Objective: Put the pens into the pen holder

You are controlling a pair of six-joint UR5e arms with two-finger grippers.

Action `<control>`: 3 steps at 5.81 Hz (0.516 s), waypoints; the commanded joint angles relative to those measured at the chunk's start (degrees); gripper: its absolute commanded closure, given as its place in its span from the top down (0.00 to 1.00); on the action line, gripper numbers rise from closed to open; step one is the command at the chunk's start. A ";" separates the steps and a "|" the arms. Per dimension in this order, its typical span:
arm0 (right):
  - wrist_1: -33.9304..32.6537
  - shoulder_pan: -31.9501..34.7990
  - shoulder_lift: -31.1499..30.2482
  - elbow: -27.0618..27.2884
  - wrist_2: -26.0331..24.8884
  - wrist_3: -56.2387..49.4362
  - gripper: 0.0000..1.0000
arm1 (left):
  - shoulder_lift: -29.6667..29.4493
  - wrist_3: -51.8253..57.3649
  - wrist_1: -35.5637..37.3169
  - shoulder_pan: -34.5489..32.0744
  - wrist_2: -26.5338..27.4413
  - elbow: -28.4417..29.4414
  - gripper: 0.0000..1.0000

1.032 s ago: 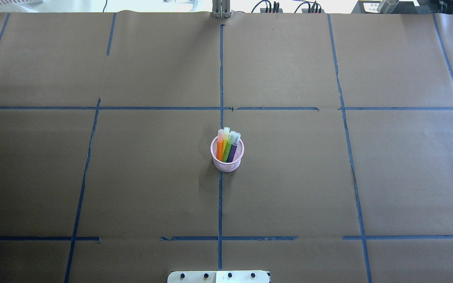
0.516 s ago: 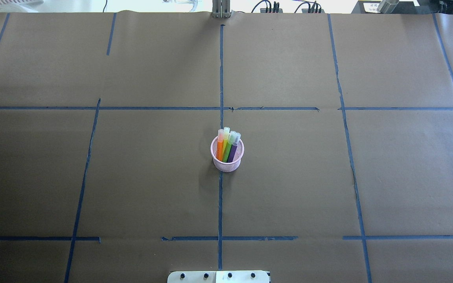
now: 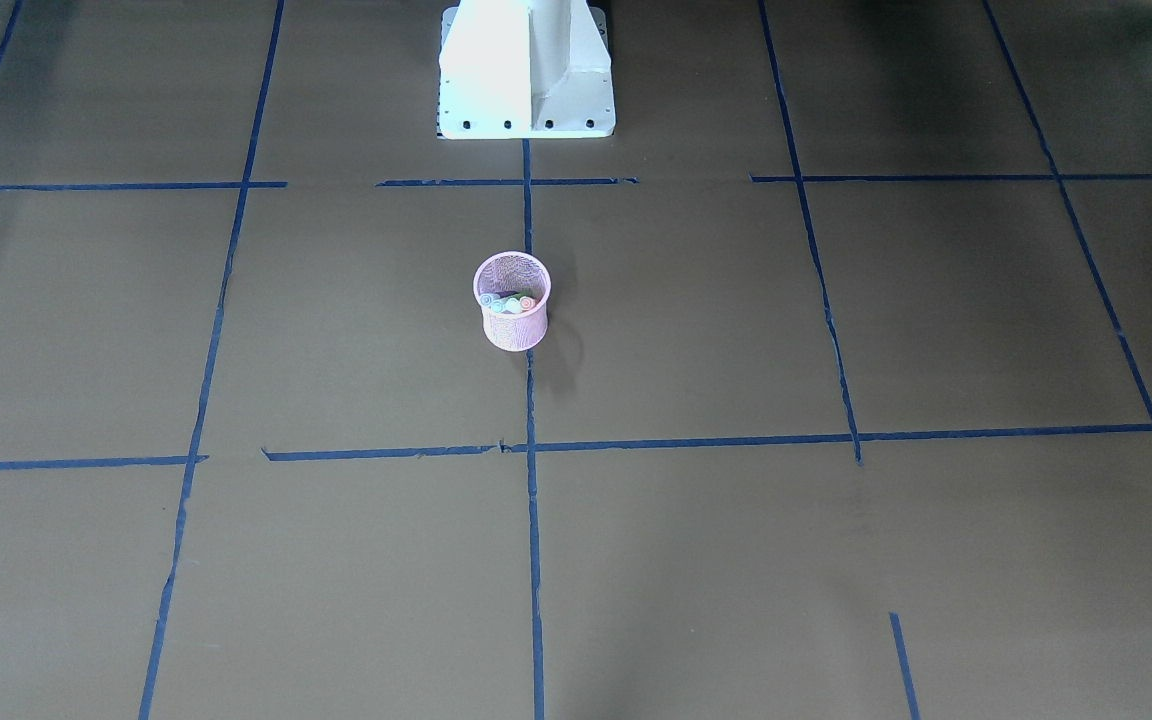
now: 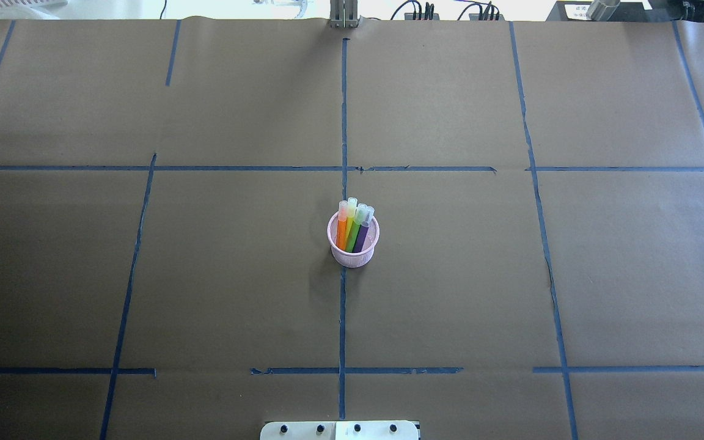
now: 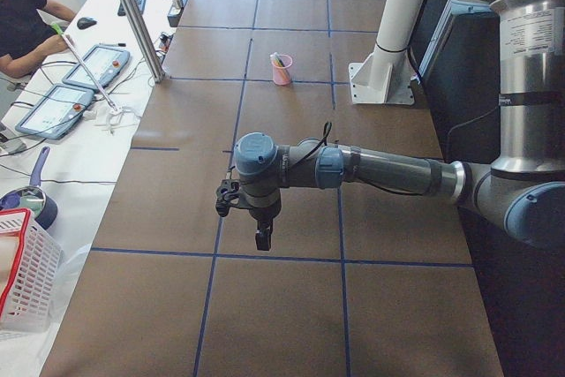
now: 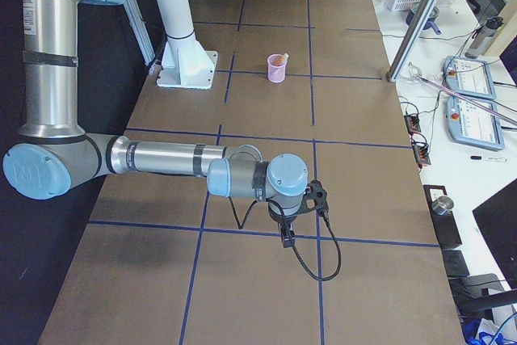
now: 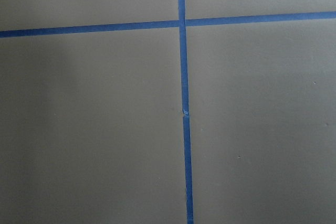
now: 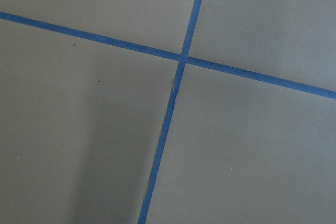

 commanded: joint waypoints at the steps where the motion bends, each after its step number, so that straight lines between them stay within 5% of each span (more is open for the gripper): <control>1: 0.15 -0.18 -0.04 0.00 -0.16 -0.08 1.00 | 0.47 0.38 -0.11 -0.03 -0.04 -0.12 1.00; 3: 0.24 -0.44 -0.04 0.00 -0.25 -0.17 1.00 | 0.47 0.39 -0.03 -0.03 0.05 -0.12 1.00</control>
